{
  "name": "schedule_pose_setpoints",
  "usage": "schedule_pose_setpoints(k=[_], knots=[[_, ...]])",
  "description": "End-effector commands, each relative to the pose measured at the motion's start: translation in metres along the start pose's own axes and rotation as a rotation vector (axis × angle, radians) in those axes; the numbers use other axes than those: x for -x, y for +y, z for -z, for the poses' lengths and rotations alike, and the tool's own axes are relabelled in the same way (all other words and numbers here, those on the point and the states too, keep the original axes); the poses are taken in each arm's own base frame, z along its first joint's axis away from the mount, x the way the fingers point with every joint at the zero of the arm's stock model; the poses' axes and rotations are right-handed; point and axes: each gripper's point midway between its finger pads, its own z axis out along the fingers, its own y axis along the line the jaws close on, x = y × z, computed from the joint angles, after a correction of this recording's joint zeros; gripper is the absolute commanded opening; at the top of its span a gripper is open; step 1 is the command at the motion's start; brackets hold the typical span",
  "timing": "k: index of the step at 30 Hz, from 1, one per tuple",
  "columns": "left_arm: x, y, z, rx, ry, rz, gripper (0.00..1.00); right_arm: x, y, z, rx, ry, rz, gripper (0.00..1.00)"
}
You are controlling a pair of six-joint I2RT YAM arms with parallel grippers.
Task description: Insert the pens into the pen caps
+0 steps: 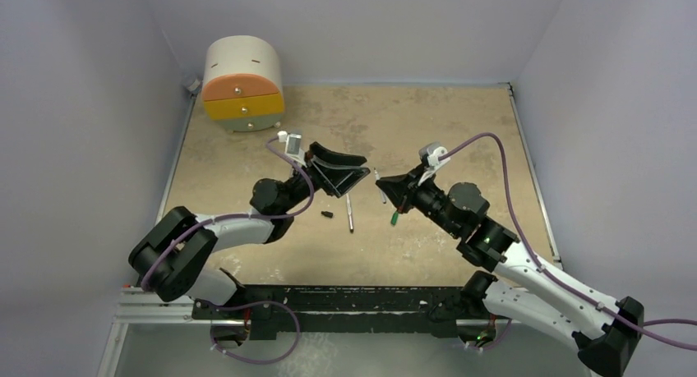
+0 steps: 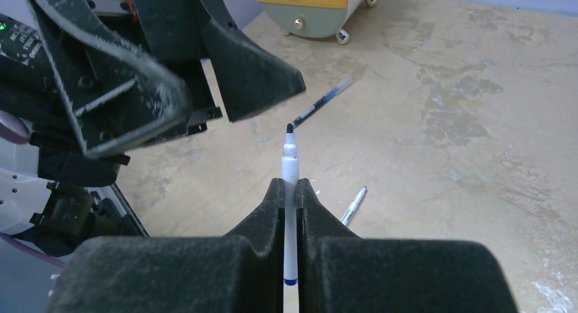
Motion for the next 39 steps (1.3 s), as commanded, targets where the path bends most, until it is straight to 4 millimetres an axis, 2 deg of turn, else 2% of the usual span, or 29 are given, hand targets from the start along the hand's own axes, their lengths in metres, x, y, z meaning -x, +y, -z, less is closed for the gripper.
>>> schedule_pose_setpoints(k=[1, 7, 12, 16, 22, 27, 29, 31, 32, 38, 39], knots=[[0.001, -0.037, -0.012, -0.147, -0.019, -0.015, 0.64, 0.037, 0.016, 0.004, 0.053, -0.075, 0.032, 0.0], [-0.017, -0.036, -0.019, -0.116, 0.027, -0.046, 0.64, 0.046, 0.02, 0.009, 0.067, -0.087, 0.035, 0.0], [-0.011, -0.038, -0.025, -0.114, -0.002, -0.042, 0.61, 0.042, 0.023, 0.009, 0.086, -0.067, 0.042, 0.0], [-0.009, -0.043, -0.033, -0.133, 0.008, -0.039, 0.52, 0.041, 0.026, 0.01, 0.099, -0.059, 0.042, 0.0], [-0.022, -0.043, -0.033, -0.147, 0.047, -0.023, 0.38, 0.046, 0.026, 0.015, 0.097, -0.078, 0.036, 0.0], [-0.033, -0.042, -0.028, -0.136, 0.07, -0.009, 0.37, 0.05, 0.024, 0.017, 0.087, -0.095, 0.032, 0.0], [-0.034, -0.041, -0.026, -0.133, 0.07, -0.008, 0.27, 0.051, 0.024, 0.018, 0.086, -0.099, 0.031, 0.0], [-0.034, -0.043, -0.025, -0.134, 0.068, -0.007, 0.07, 0.052, 0.025, 0.017, 0.088, -0.102, 0.032, 0.0], [-0.033, -0.043, -0.025, -0.136, 0.065, -0.007, 0.0, 0.052, 0.025, 0.017, 0.088, -0.1, 0.032, 0.0], [-0.018, -0.054, -0.027, -0.156, 0.01, -0.001, 0.0, 0.051, 0.027, 0.017, 0.102, -0.096, 0.032, 0.0], [-0.016, -0.055, -0.028, -0.158, 0.003, -0.001, 0.0, 0.051, 0.028, 0.018, 0.103, -0.097, 0.032, 0.03]])
